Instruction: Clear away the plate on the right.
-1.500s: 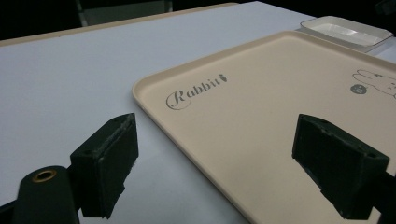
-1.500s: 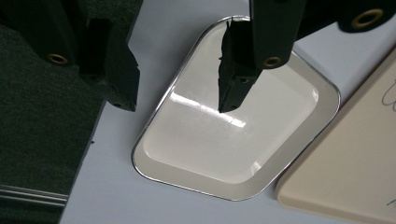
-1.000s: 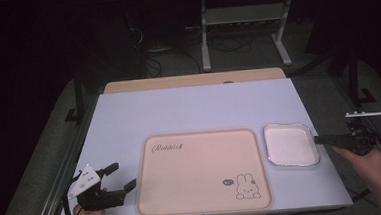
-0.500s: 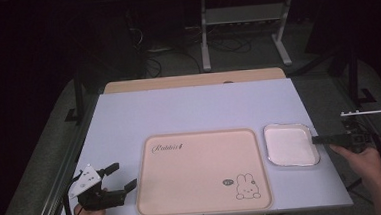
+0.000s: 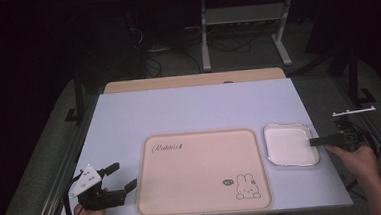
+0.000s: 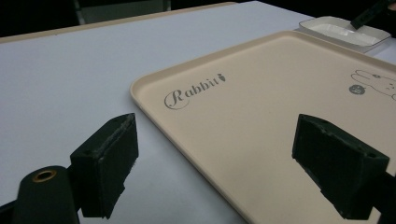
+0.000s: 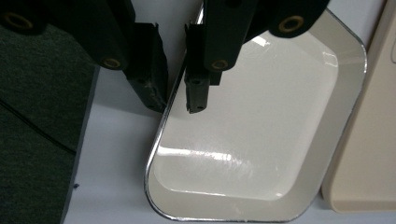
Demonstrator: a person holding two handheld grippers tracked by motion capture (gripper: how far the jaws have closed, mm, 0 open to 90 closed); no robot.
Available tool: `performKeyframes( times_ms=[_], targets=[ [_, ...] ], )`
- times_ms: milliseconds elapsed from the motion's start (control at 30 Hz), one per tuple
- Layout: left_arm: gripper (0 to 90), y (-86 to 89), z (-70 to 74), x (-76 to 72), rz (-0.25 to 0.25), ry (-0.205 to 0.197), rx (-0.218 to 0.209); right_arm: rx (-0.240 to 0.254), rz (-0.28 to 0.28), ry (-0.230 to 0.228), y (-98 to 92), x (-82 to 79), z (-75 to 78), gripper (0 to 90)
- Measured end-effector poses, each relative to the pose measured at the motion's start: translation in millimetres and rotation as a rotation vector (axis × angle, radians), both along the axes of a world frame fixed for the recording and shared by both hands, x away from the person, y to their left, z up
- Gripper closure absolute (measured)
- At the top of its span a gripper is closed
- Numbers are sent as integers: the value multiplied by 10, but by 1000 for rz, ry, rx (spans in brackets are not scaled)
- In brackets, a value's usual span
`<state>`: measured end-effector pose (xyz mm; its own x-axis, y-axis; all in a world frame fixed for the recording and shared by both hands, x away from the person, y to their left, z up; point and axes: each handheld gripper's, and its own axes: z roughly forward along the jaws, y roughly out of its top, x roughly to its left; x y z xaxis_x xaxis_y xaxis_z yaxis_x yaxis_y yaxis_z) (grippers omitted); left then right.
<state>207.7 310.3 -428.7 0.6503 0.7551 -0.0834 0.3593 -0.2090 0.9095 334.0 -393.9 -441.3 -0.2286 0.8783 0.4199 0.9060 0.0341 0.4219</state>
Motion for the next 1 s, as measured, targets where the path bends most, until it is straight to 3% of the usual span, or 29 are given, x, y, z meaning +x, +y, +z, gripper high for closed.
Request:
performKeyframes(
  times_ms=[267, 633, 1000],
  targets=[
    [140, -7, -3, 3, 0, 2, 3, -18, -48, 36, 55, 10, -7, 812],
    [140, 25, 16, -11, 3, -9, -9, -12, -121, 38, 172, 20, -5, 883],
    [140, 34, 29, -18, 1, -17, -14, 31, -192, 50, 120, -67, -8, 885]
  ],
)
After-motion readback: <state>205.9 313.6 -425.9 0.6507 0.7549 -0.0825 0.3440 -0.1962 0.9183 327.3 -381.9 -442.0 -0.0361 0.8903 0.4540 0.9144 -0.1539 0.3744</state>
